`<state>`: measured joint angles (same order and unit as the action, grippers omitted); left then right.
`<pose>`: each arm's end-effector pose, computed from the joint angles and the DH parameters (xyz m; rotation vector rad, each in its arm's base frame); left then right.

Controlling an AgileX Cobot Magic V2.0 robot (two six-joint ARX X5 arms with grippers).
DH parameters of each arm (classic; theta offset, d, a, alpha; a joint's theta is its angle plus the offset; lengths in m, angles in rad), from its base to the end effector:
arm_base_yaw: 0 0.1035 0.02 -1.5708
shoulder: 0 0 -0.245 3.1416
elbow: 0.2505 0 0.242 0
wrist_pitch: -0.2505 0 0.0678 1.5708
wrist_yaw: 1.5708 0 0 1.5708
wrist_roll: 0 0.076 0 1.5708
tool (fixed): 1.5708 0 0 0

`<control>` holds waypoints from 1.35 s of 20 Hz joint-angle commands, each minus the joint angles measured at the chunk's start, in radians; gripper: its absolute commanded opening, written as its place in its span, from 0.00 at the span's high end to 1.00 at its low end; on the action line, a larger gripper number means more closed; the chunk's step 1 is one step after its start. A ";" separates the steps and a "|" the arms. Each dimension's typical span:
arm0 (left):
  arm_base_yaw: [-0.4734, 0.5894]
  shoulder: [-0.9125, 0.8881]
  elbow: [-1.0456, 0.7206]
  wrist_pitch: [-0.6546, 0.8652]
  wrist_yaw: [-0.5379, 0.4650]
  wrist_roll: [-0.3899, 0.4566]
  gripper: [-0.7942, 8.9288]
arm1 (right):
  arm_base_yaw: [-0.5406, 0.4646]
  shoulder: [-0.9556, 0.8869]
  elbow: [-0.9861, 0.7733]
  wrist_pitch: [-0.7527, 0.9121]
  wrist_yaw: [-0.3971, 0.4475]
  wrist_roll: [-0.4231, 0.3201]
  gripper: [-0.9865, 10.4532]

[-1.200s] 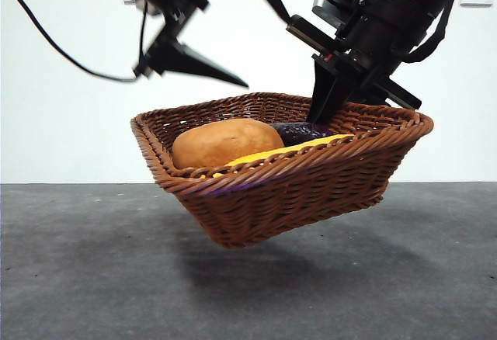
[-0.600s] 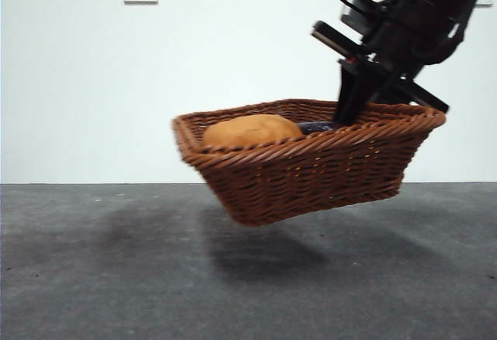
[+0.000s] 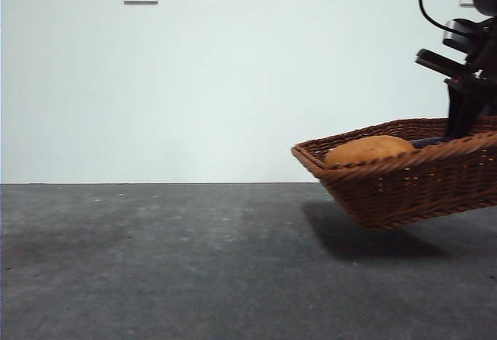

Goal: Help me put the vegetables on the table into the basket

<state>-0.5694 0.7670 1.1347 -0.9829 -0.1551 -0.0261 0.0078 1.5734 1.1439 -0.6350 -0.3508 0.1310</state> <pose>0.1390 -0.0750 0.3313 0.1945 0.5842 -0.3933 0.3260 0.0287 0.1837 0.3000 1.0759 0.2549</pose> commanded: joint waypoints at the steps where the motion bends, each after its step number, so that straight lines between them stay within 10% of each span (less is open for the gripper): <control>1: 0.003 0.006 -0.009 0.004 -0.002 0.009 0.93 | -0.031 0.009 -0.002 0.012 -0.005 -0.039 0.92; 13: 0.003 0.065 -0.009 0.005 -0.002 0.004 0.93 | -0.061 0.277 -0.002 0.110 -0.016 -0.091 0.92; 18: 0.003 0.090 -0.009 0.026 -0.002 0.004 0.93 | -0.061 0.275 -0.002 0.150 -0.024 -0.110 0.88; 20: 0.003 0.093 -0.009 0.034 -0.002 0.004 0.93 | -0.061 0.275 -0.002 0.159 -0.028 -0.110 0.72; 27: 0.003 0.095 -0.009 0.031 -0.002 0.005 0.93 | -0.068 0.101 0.051 0.100 -0.006 -0.110 0.71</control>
<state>-0.5694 0.8627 1.1347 -0.9569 -0.1551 -0.0261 -0.0593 1.6695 1.1946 -0.5472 -0.3576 0.0311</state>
